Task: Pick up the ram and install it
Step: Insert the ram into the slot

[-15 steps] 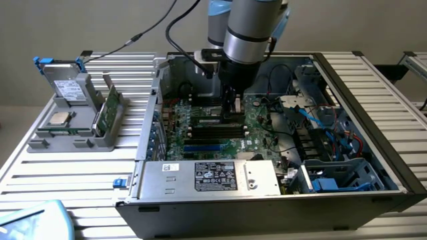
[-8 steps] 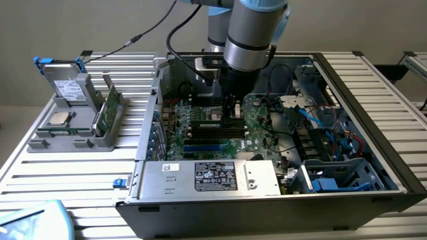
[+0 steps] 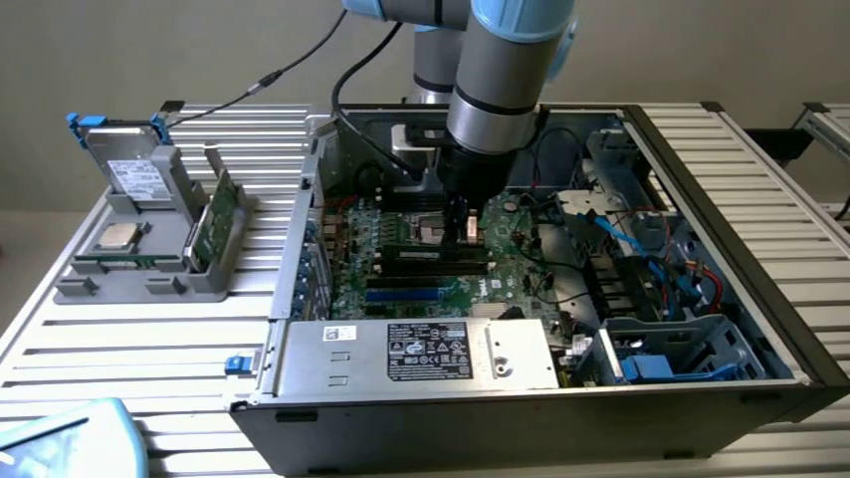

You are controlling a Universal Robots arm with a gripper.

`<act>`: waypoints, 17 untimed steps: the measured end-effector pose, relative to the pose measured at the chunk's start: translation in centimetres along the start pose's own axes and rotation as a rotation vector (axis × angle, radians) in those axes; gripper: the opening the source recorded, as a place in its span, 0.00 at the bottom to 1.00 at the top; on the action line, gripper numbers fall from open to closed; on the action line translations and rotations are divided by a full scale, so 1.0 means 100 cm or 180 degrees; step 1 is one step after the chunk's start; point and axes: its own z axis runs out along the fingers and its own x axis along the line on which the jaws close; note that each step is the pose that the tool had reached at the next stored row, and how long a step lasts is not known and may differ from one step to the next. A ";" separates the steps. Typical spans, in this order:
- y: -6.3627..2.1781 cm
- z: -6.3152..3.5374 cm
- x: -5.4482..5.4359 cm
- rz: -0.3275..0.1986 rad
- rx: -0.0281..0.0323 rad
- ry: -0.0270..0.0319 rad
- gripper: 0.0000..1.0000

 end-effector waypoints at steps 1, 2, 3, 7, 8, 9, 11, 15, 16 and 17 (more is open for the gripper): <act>0.0000 0.0000 0.000 0.0000 0.0000 0.0000 0.14; 0.0000 0.0000 0.000 0.0000 0.0000 0.0000 0.14; -0.0001 0.0001 0.000 0.0000 0.0000 0.0000 0.14; -0.0002 0.0007 -0.001 -0.0001 0.0000 -0.0001 0.14; -0.0002 0.0009 -0.001 -0.0001 0.0000 -0.0001 0.14; -0.0002 0.0012 -0.002 -0.0001 0.0000 0.0000 0.14; -0.0003 0.0019 -0.003 -0.0012 0.0000 0.0008 0.14; -0.0004 0.0033 -0.004 -0.0114 -0.0002 0.0077 0.14; -0.0004 0.0038 -0.004 -0.0148 -0.0002 0.0095 0.14; -0.0004 0.0042 -0.005 -0.0185 -0.0003 0.0116 0.14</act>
